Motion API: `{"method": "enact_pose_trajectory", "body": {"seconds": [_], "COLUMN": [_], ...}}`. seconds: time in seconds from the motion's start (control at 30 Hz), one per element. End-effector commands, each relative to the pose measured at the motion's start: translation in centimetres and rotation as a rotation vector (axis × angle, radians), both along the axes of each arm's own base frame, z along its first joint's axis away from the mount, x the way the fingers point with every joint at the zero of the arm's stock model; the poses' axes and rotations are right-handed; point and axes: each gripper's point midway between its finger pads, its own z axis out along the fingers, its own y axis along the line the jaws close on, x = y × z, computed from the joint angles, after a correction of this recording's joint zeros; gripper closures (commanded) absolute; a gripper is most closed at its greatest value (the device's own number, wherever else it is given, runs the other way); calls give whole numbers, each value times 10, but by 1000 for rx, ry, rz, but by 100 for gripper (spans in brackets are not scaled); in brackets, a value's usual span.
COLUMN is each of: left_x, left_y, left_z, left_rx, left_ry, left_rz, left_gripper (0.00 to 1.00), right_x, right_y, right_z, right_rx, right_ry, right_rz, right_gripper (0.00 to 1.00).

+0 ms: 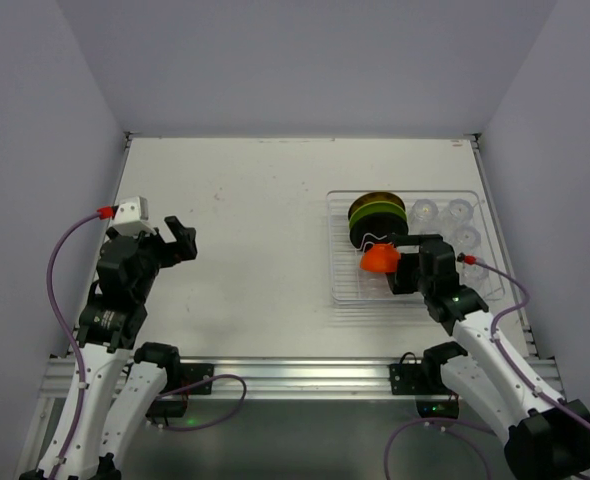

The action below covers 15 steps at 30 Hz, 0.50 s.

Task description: Unload the mixed dishes from the dish rack

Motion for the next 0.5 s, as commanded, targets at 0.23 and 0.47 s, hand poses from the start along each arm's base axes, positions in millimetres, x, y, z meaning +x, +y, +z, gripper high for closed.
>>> {"method": "enact_pose_trajectory", "body": {"seconds": [0.23,0.47], "left_x": [3,1], "left_y": [-5,-5], "left_z": [6,8], "left_rx": [3,2], "left_ry": [-35,-42], "left_rz": [-26,-27], "left_gripper": [0,0], "right_x": [13,13], "right_y": [6,9], "right_z": [19,20], "right_rx": [37,62], "right_ry": [-129,-167], "right_rz": [12,22], "right_gripper": [6,6]}}
